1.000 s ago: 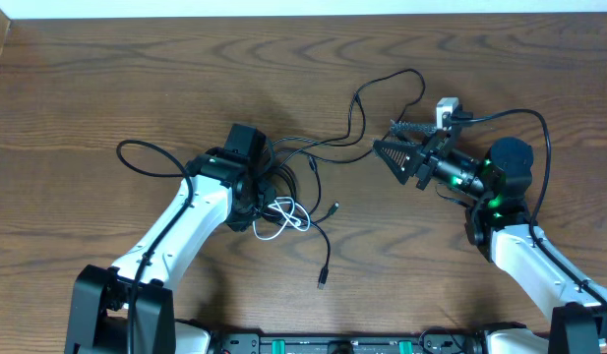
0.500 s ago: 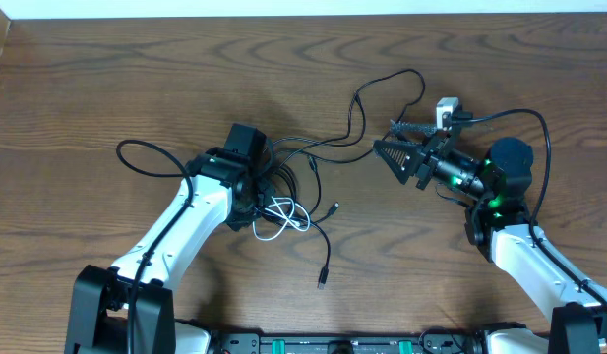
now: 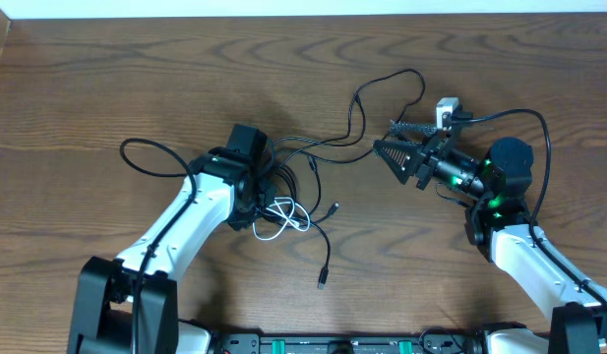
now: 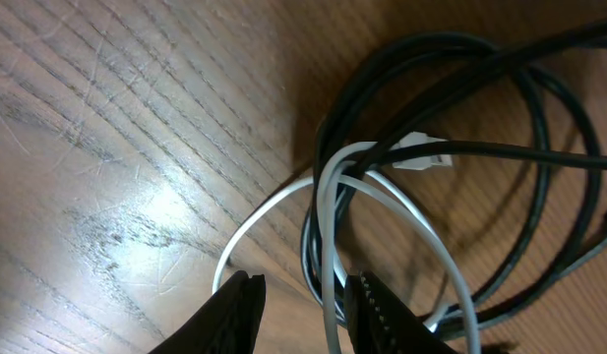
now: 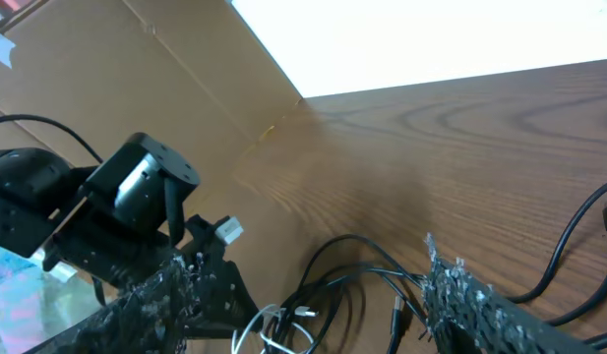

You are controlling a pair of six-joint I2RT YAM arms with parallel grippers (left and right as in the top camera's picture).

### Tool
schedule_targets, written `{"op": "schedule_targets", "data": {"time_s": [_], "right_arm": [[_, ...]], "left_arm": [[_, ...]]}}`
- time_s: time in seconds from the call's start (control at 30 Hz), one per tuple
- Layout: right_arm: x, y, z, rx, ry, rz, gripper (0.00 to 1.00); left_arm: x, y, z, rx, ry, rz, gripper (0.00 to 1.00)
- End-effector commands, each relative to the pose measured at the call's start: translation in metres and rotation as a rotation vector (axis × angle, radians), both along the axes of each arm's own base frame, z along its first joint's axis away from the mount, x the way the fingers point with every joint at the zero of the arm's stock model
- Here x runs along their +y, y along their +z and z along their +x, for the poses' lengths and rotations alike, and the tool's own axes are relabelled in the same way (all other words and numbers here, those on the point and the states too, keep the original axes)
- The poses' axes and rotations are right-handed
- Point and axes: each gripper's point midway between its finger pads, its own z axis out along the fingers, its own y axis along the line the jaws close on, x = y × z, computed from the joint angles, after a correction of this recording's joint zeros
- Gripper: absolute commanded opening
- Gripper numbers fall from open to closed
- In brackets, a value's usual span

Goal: Untangle cables

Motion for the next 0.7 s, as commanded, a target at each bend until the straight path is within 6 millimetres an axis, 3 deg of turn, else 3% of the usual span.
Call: {"op": "schedule_targets", "data": {"time_s": [0.0, 0.1, 0.2, 0.23, 0.47, 0.67], "right_arm": [[-0.001, 0.006, 0.002, -0.018, -0.008, 0.001, 0.73], [-0.001, 0.006, 0.002, -0.018, -0.008, 0.001, 0.73], [-0.001, 0.006, 0.002, -0.018, -0.008, 0.001, 0.72], [-0.001, 0.006, 0.002, -0.018, -0.008, 0.001, 0.72], [-0.002, 0.006, 0.002, -0.018, -0.008, 0.001, 0.71], [-0.001, 0.006, 0.002, -0.018, -0.008, 0.001, 0.69]], "left_arm": [[0.005, -0.010, -0.005, 0.033, 0.006, 0.027, 0.33], [0.005, -0.012, -0.004, 0.037, 0.006, 0.028, 0.31], [0.004, -0.012, -0.003, 0.033, 0.006, 0.026, 0.19], [0.004, -0.012, -0.003, 0.031, 0.006, 0.025, 0.08], [-0.006, -0.009, 0.000, 0.019, -0.028, -0.032, 0.08], [-0.038, 0.018, 0.016, -0.092, -0.221, -0.185, 0.07]]}}
